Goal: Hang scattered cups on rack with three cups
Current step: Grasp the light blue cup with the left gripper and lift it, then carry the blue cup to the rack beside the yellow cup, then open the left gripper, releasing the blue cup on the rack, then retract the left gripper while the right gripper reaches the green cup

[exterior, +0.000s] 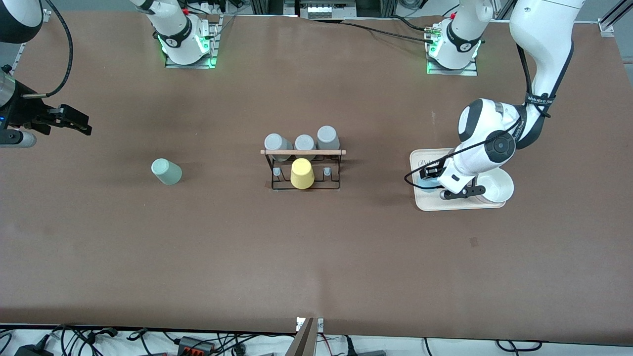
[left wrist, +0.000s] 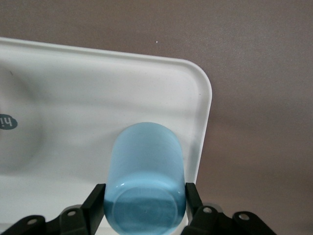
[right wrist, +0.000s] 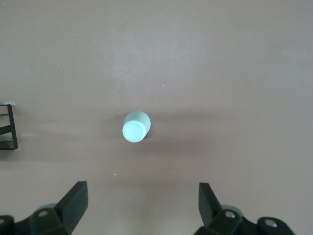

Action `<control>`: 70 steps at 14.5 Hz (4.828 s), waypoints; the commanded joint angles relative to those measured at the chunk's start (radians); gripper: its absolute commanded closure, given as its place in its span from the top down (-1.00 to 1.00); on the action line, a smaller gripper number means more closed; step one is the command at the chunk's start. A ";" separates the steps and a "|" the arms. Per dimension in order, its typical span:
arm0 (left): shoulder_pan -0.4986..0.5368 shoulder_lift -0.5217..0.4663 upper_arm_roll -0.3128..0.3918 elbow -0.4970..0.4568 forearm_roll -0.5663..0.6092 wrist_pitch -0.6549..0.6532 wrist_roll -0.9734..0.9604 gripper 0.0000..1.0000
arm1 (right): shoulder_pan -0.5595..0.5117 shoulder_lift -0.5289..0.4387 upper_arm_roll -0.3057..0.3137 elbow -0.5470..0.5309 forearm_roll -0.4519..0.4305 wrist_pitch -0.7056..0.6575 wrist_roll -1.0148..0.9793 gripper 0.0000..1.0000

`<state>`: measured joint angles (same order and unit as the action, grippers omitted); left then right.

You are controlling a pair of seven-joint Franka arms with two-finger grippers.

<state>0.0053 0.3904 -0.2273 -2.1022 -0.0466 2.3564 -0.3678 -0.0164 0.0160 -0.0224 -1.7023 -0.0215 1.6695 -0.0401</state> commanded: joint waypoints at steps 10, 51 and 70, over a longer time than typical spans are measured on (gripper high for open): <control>-0.005 -0.027 -0.092 0.329 0.048 -0.312 -0.257 -0.09 | 0.000 0.019 0.007 0.000 -0.011 0.010 0.009 1.00; -0.355 0.315 -0.176 0.792 0.146 -0.379 -0.935 0.86 | -0.005 0.048 0.009 -0.013 -0.057 0.085 0.012 1.00; 0.143 -0.076 -0.190 0.677 0.134 -0.686 -0.364 1.00 | 0.026 0.206 0.016 -0.025 -0.052 0.127 0.012 1.00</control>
<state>0.1356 0.3565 -0.4067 -1.3799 0.0793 1.6680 -0.7674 -0.0030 0.1988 -0.0118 -1.7075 -0.0624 1.7583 -0.0405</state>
